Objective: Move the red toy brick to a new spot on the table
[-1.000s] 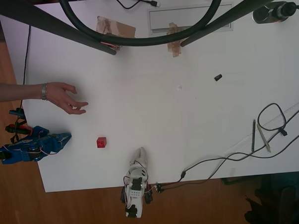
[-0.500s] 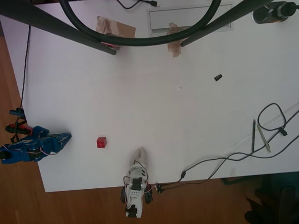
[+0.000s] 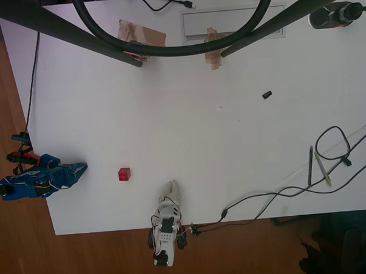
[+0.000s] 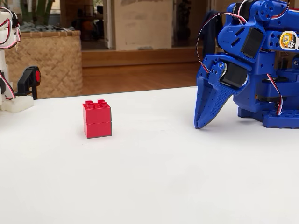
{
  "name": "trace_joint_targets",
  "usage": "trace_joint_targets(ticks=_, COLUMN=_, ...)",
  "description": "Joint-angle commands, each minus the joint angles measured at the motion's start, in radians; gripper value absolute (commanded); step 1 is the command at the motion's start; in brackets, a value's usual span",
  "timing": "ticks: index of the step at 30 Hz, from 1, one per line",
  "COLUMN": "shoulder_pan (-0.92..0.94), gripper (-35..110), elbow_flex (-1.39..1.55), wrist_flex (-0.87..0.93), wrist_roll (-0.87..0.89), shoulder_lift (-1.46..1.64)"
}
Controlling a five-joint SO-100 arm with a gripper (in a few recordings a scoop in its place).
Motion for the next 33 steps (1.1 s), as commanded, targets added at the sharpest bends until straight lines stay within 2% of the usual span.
trace_joint_targets(ticks=1, shoulder_pan=-0.003, gripper=0, elbow_flex=0.032, wrist_flex=-0.011, wrist_roll=0.046, shoulder_lift=0.032)
trace_joint_targets(ticks=33, shoulder_pan=0.006, gripper=0, elbow_flex=0.032, wrist_flex=-0.015, wrist_roll=0.081, shoulder_lift=0.032)
